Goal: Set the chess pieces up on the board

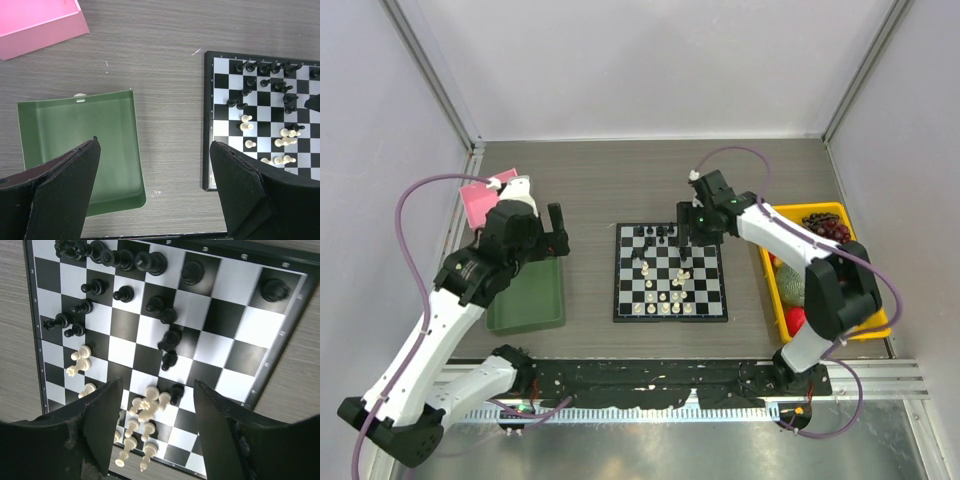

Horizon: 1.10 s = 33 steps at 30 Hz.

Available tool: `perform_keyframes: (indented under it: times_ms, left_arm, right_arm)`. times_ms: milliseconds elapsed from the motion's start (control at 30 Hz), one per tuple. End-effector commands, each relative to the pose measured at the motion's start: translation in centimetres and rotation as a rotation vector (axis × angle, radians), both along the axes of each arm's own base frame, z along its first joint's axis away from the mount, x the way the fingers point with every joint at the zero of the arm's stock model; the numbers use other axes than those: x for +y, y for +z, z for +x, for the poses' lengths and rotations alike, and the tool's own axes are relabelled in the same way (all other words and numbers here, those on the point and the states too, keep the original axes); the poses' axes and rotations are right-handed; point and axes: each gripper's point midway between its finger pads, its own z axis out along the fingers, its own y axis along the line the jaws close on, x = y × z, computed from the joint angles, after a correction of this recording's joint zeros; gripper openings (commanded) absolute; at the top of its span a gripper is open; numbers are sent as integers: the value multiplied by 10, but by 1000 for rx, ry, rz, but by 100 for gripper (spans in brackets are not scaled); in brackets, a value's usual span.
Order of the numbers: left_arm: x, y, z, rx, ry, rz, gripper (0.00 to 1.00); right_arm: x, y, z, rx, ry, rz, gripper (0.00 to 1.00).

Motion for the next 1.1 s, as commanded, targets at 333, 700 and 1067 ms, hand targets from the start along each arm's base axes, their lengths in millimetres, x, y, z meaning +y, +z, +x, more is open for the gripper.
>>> perform_keyframes:
  times_ms: [333, 700, 1067]
  left_arm:
    - [-4, 16, 23, 21, -37, 85, 99]
    - [-4, 9, 28, 62, -40, 112, 99]
    - [-1, 8, 22, 63, -31, 99, 99]
  right_arm:
    - [13, -20, 37, 30, 9, -169, 53]
    - [22, -38, 34, 86, 108, -174, 47]
    - [20, -45, 33, 93, 118, -183, 25]
